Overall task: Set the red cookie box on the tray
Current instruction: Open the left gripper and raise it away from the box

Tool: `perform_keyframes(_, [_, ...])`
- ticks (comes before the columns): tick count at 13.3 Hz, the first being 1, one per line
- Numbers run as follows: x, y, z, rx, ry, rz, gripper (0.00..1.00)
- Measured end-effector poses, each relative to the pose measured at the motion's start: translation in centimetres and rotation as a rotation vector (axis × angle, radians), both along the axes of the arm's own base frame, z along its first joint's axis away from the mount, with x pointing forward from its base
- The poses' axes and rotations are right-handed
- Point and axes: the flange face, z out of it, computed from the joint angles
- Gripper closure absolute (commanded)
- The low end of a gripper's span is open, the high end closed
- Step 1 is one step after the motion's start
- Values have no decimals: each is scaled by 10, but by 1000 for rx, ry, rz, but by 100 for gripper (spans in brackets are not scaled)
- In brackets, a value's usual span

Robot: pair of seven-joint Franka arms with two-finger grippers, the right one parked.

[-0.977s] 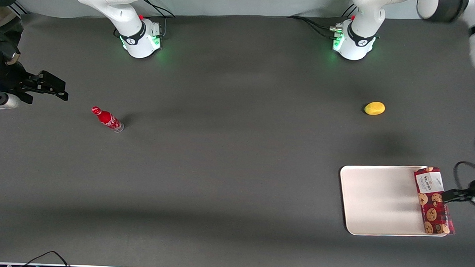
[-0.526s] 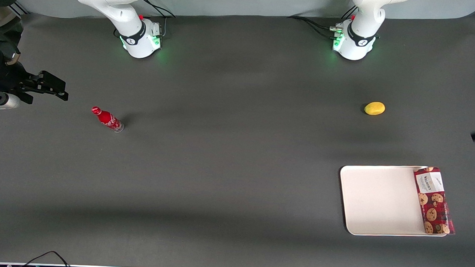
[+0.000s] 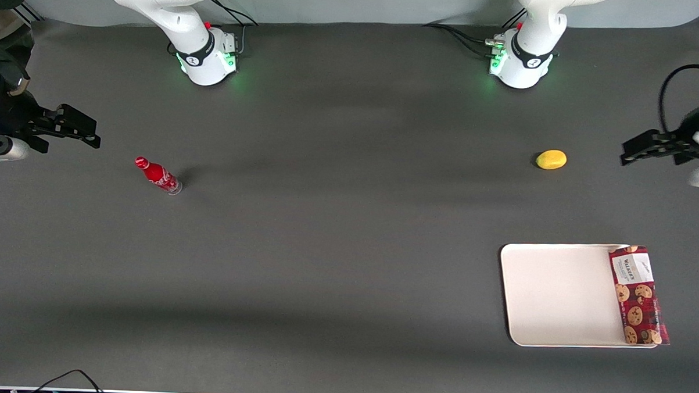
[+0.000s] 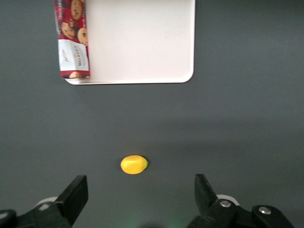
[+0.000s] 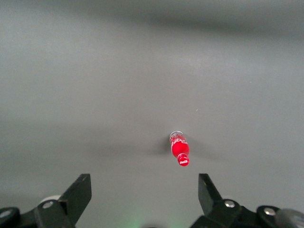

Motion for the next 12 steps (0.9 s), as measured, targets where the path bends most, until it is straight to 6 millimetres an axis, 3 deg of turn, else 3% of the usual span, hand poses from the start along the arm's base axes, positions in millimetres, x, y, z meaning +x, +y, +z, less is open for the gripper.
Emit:
perform_keyframes(3, [-2, -40, 0, 2, -1, -52, 0])
perform_keyframes(8, [1, -31, 6, 0, -23, -33, 0])
perform_keyframes(12, [-3, -31, 28, 0, -27, -33, 0])
